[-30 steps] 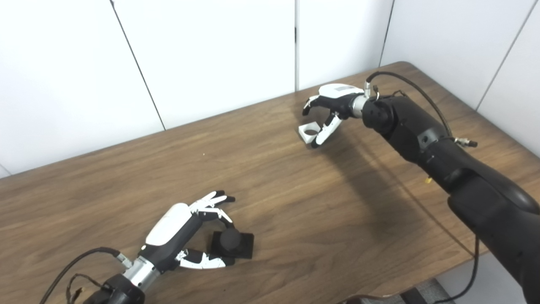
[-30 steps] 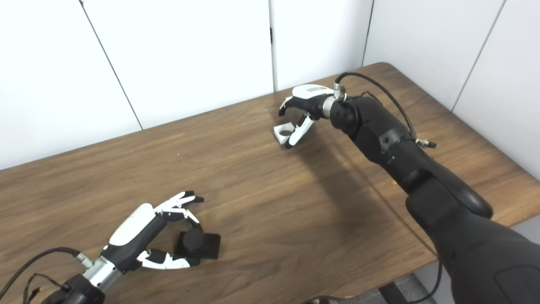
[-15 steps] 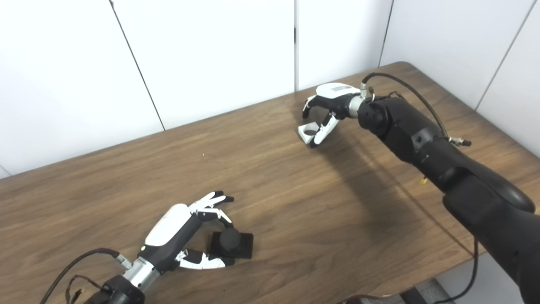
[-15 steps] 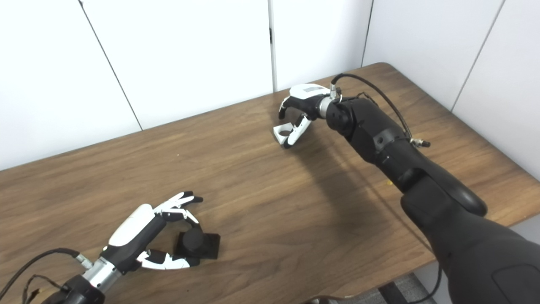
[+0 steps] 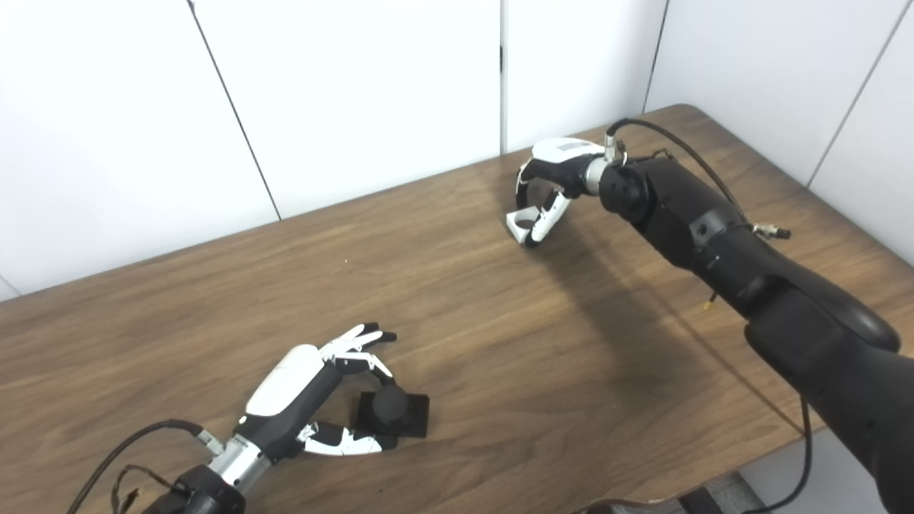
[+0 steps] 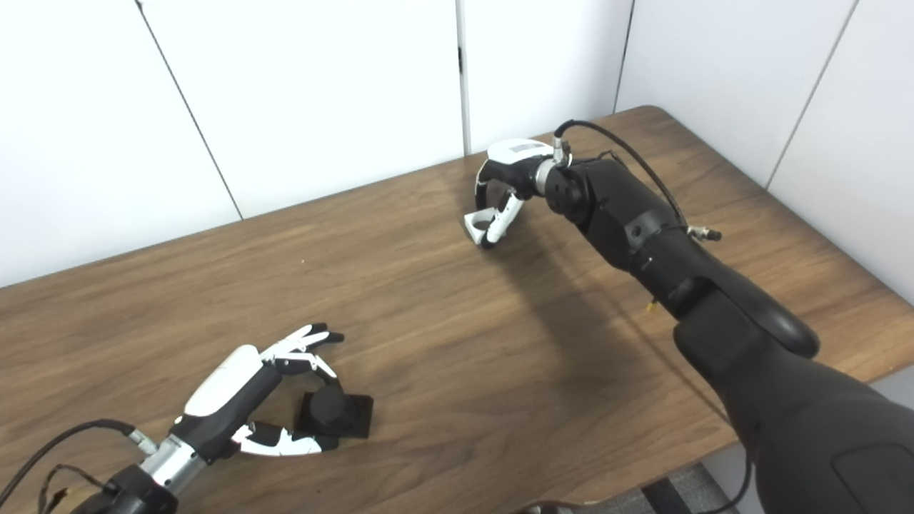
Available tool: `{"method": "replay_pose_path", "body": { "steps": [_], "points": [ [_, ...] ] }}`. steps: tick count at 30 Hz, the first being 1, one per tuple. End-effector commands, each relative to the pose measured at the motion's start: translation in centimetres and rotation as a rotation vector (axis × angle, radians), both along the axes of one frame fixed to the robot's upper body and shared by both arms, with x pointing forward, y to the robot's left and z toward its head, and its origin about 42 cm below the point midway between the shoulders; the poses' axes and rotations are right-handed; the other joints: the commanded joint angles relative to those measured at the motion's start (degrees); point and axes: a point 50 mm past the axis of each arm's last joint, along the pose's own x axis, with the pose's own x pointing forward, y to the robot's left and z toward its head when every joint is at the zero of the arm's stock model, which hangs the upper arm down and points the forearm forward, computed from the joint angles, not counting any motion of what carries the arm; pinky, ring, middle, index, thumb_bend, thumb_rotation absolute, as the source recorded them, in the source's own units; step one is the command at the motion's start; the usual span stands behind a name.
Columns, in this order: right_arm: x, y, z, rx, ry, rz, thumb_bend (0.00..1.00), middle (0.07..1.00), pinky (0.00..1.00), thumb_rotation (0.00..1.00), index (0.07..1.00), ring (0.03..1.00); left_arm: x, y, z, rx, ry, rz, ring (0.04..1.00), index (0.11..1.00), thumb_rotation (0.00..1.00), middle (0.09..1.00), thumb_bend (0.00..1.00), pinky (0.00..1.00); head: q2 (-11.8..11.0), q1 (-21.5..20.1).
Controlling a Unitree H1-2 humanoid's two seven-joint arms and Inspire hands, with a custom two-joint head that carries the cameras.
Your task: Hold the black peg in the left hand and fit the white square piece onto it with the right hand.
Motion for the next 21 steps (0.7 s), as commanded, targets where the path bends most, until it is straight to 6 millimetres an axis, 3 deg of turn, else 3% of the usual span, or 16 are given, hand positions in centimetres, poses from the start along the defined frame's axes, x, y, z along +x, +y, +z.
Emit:
{"method": "replay_pose_path", "body": {
  "steps": [1,5,21],
  "points": [
    [-0.56,-0.54,-1.41,-0.019,0.094,-0.011,0.63,0.887,0.87,0.23,0.526,0.923,-0.93,2.65,-2.23,0.181,0.073,0.007,0.973,0.492,0.07,0.904,0.52,0.93,0.04,-0.1],
    [-0.65,-0.59,-1.43,-0.02,0.079,-0.01,0.53,0.873,0.89,0.16,0.488,0.926,-0.98,2.7,-2.37,0.178,0.066,0.006,0.971,0.492,0.07,0.903,0.52,0.92,0.22,-0.15],
    [-0.98,-0.8,-1.4,0.016,0.029,-0.005,0.52,0.849,0.94,0.14,0.481,0.939,-0.98,2.72,-2.36,0.181,0.076,0.007,0.973,0.493,0.07,0.904,0.52,0.93,0.63,-0.14]
  ]
}}
